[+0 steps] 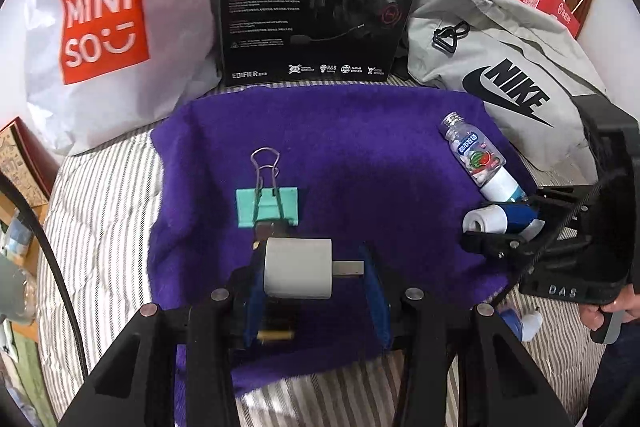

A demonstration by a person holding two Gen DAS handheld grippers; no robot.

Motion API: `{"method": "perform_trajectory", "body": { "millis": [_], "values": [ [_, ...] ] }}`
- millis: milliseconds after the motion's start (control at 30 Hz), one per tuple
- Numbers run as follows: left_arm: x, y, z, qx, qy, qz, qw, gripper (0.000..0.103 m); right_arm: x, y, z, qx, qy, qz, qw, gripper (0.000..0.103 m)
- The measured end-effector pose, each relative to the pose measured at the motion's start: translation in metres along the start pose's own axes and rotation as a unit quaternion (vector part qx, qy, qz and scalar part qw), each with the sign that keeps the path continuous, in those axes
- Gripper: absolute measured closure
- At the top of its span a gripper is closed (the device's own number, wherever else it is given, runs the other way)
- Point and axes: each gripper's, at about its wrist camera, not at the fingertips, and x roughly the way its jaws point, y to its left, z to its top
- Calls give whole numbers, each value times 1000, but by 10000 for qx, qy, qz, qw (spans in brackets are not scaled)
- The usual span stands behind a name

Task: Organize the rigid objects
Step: 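Carry the charger and cylinder onto the purple towel and release both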

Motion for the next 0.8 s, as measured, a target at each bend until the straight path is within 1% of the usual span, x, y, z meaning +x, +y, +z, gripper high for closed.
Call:
{"method": "perform_trajectory", "body": {
  "millis": [200,300,400,533,667,800],
  "values": [
    [14,-2,8,79,54,-28,10000,62,0,4,-2,-322,-4,-37,9995,60],
    [18,-1,9,100,89,-37,9999,62,-3,-1,-3,-251,42,64,9997,55],
    [22,-3,8,152,100,-39,9998,62,-7,-7,-6,-152,101,1,9998,53],
    [25,-7,10,267,111,-18,9996,61,-22,-14,-13,-30,-14,92,10000,53],
    [32,-17,11,407,195,-48,9990,62,-36,-20,-21,38,-122,-73,9999,52],
    [42,-24,10,561,275,97,9980,61,-49,-30,-28,228,-230,73,9994,52]
  ]
}}
